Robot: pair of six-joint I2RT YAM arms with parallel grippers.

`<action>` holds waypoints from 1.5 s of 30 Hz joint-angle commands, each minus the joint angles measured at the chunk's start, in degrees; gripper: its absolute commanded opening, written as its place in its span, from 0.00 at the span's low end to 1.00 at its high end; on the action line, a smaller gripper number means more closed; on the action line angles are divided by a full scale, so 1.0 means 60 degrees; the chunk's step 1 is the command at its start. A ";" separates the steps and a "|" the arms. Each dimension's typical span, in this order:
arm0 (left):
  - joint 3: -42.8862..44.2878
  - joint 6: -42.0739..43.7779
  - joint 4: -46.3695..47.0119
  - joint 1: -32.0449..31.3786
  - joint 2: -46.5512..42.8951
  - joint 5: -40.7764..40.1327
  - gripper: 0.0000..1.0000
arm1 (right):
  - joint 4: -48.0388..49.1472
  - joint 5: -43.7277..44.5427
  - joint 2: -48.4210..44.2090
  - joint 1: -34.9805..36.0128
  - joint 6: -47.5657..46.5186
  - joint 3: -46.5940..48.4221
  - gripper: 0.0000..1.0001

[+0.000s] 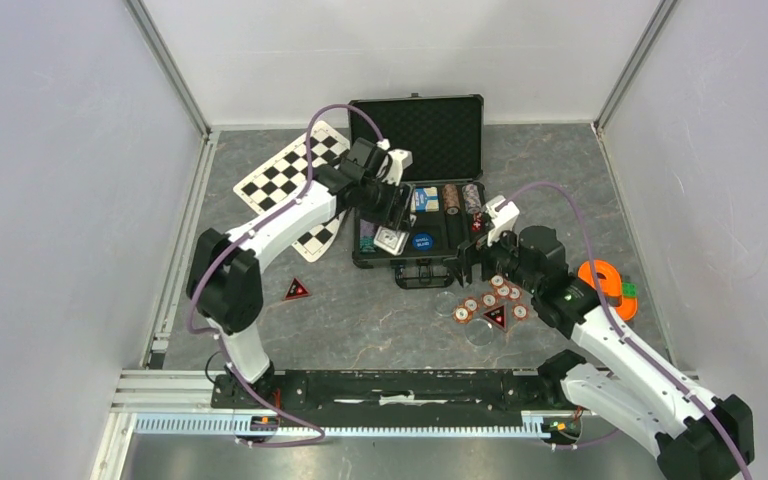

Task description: Pack up texas hold em set

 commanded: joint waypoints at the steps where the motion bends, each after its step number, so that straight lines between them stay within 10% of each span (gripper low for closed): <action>1: 0.0898 0.0822 0.1140 -0.0159 0.0243 0.0900 0.43 | 0.0228 0.0703 -0.0204 -0.0004 0.0090 0.0200 0.98; 26: -0.0005 0.6583 0.2475 -0.1161 0.1633 0.1996 0.40 | -0.0267 0.3008 -0.1791 -0.0005 0.0260 0.0066 0.98; 45: 0.0524 0.8093 0.2566 -0.1109 0.2303 0.1996 0.35 | -0.0531 0.2902 -0.1606 -0.0002 0.0201 0.0237 0.98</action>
